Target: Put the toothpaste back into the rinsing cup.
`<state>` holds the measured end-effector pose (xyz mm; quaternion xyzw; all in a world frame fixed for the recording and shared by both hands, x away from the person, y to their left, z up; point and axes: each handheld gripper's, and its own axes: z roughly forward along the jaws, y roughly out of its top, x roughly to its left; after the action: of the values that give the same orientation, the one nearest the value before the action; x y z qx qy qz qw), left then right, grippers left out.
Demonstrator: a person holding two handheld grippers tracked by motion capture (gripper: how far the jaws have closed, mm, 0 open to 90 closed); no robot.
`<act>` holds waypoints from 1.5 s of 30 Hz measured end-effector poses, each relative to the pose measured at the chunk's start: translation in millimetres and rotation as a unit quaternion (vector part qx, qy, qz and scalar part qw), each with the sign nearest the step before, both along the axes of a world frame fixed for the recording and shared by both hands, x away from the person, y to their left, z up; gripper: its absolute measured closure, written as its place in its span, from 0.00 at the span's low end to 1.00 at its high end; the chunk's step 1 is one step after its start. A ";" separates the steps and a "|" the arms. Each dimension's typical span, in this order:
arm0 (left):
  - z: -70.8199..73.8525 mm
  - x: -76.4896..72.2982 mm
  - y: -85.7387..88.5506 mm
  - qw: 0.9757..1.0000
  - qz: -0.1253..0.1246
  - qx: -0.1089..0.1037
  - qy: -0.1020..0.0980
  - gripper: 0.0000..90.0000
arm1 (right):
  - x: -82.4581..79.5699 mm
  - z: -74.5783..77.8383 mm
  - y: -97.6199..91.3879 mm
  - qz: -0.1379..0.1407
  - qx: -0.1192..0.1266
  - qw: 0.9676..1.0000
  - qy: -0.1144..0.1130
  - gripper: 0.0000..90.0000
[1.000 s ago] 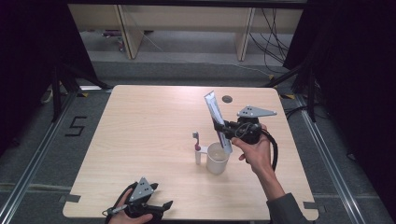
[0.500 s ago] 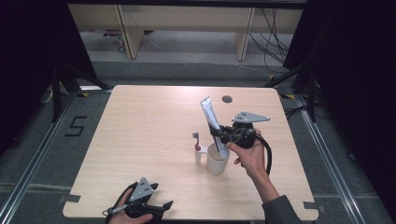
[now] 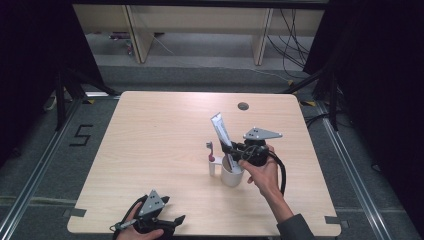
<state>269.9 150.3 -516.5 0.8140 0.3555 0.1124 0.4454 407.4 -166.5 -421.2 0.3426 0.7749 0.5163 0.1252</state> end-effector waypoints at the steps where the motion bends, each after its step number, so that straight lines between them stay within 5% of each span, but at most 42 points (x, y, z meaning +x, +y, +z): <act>1: 0.2 0.1 -0.2 1.000 0.001 -0.002 0.000 0.19 | -1.6 -1.8 2.0 0.000 0.007 1.000 0.012 0.85; 3: 0.0 0.2 -0.6 1.000 0.002 -0.003 0.000 0.18 | -0.8 -5.4 2.8 0.010 0.005 1.000 0.005 0.85; 4: 0.1 -0.2 -0.2 1.000 -0.001 0.000 0.000 0.18 | -4.5 -7.3 4.5 0.003 0.007 1.000 0.026 0.85; 6: 0.3 -0.1 -0.2 1.000 0.000 0.000 0.000 0.18 | -5.2 -8.4 4.8 0.004 0.000 1.000 0.027 0.85; 8: 0.2 0.2 -0.6 1.000 0.002 -0.002 0.000 0.18 | -4.5 -11.1 5.9 0.010 -0.011 1.000 0.007 0.85; 18: 0.5 -0.2 -0.6 1.000 0.003 -0.002 -0.002 0.18 | -7.4 -16.0 3.9 0.022 -0.016 1.000 0.005 0.84; 21: 0.3 -0.6 -0.2 1.000 0.002 0.000 -0.002 0.18 | -12.3 -18.8 2.7 0.017 -0.006 1.000 0.022 0.84; 25: 0.3 -0.3 -0.6 1.000 -0.001 0.004 0.000 0.18 | -15.8 -18.3 0.5 0.026 -0.027 0.999 0.004 0.84; 29: 0.2 -0.1 -0.7 1.000 0.003 -0.002 -0.003 0.18 | -22.9 -19.1 1.8 0.021 -0.029 0.999 0.022 0.84; 30: 0.1 0.1 -0.7 1.000 0.002 -0.002 0.000 0.18 | -20.5 -20.2 -0.1 0.031 -0.038 0.999 0.000 0.84; 32: -0.4 -0.3 -0.4 1.000 0.000 0.000 -0.001 0.18 | -23.4 -21.7 0.9 0.028 -0.031 0.999 0.018 0.84; 36: 0.2 -0.1 -0.3 1.000 0.001 0.002 -0.003 0.18 | -25.1 -23.7 -1.0 0.037 -0.055 0.998 0.005 0.84; 45: 0.4 -0.4 -0.3 1.000 0.003 0.001 -0.004 0.18 | -30.3 -31.1 -1.2 0.043 -0.064 0.997 0.010 0.84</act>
<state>269.5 150.0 -516.1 0.8128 0.3564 0.1169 0.4457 377.2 -167.8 -452.3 0.3054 0.8214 0.4674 0.1165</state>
